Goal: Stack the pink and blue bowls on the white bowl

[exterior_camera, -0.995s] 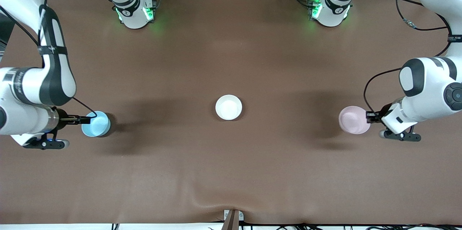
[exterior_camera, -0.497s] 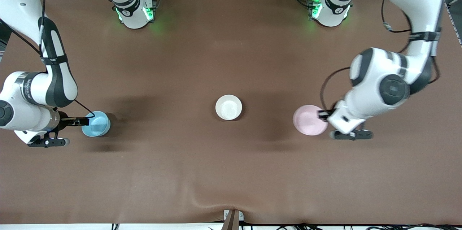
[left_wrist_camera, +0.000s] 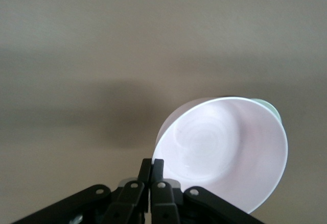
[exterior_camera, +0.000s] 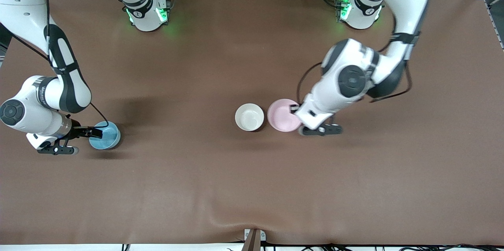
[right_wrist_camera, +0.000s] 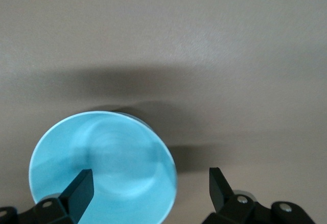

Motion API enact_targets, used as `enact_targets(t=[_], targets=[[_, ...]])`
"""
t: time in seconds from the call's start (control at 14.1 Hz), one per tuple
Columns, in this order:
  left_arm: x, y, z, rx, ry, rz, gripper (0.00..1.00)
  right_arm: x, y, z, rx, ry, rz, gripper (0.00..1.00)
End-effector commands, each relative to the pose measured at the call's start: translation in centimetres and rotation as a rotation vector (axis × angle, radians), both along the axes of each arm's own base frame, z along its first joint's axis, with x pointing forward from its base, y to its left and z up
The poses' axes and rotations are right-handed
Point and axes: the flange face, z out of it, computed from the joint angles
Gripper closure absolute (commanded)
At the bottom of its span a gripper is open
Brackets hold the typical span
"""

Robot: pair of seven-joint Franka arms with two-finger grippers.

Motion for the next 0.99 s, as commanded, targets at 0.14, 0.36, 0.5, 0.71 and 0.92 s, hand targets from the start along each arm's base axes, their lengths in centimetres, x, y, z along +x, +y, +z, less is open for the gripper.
enact_targets(t=[0.14, 0.36, 0.5, 0.71, 0.92], targets=[[0.4, -3.5, -3.2, -0.074, -0.01, 0.016, 1.0, -0.8, -1.0, -3.2, 0.044, 0.022, -0.047, 0.02], [-0.6, -5.4, -5.8, -0.083, 0.014, 0.011, 1.0, -0.7, -1.2, -3.3, 0.068, 0.018, -0.078, 1.0], [-1.1, -7.1, -7.2, -0.105, -0.012, 0.008, 1.0, -0.5, -1.2, -3.2, 0.076, 0.012, -0.089, 1.0], [-1.9, -8.5, -8.2, -0.11, -0.021, -0.008, 1.0, -0.2, -1.2, -2.5, 0.078, 0.001, -0.092, 1.0], [-2.6, -9.6, -8.9, -0.118, -0.034, -0.012, 1.0, 0.5, -1.1, -0.7, 0.074, -0.028, -0.083, 1.0]])
